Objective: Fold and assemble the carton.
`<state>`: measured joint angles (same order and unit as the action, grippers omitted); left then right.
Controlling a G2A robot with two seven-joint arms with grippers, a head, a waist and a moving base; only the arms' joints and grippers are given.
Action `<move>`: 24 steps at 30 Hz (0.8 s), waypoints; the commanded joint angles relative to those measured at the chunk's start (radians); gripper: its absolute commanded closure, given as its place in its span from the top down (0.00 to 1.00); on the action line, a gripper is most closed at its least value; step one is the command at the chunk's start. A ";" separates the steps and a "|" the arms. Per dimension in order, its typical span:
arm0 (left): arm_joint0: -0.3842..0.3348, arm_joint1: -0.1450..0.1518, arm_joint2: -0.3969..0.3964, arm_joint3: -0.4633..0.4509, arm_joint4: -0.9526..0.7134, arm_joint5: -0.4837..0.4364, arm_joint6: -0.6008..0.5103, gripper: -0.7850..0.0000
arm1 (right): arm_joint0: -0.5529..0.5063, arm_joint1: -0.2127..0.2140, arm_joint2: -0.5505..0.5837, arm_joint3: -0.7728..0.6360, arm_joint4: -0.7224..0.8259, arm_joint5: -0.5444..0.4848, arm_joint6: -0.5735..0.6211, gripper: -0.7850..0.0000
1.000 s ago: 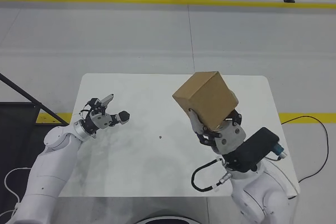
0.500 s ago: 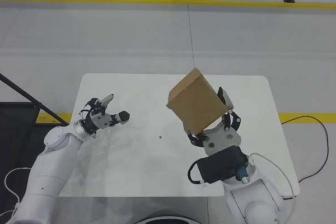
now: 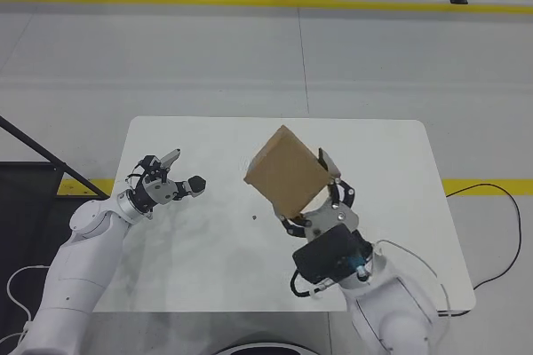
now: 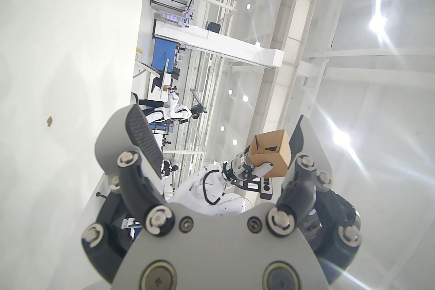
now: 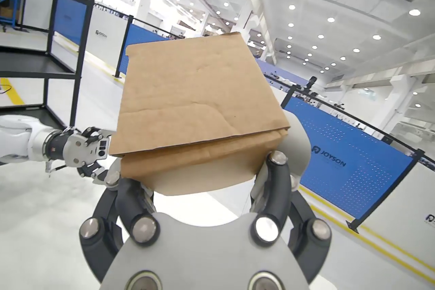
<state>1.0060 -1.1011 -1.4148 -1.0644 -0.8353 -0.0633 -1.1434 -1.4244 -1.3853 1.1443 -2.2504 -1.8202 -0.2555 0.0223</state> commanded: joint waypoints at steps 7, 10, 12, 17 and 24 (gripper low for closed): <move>0.000 0.000 0.000 0.000 0.000 0.000 0.000 1.00 | 0.031 0.007 0.003 0.179 0.169 -0.183 0.037 0.00; 0.000 0.000 0.000 0.000 0.000 0.000 0.000 1.00 | 0.064 0.007 -0.010 0.270 0.200 -0.231 0.075 0.00; 0.000 0.000 0.000 0.000 0.000 0.000 0.000 1.00 | 0.090 0.006 -0.022 0.333 0.191 -0.228 0.109 0.00; 0.000 0.000 0.000 0.000 0.000 0.000 0.000 1.00 | 0.155 -0.001 -0.056 0.495 0.266 -0.261 0.146 0.00; 0.000 0.000 0.000 0.000 0.000 0.000 0.000 1.00 | 0.217 -0.007 -0.064 0.622 0.395 -0.291 0.173 0.00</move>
<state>1.0060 -1.1011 -1.4148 -1.0644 -0.8353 -0.0633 -1.1434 -1.2136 -1.3921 1.0802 -1.6367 -1.4449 -0.5408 0.1945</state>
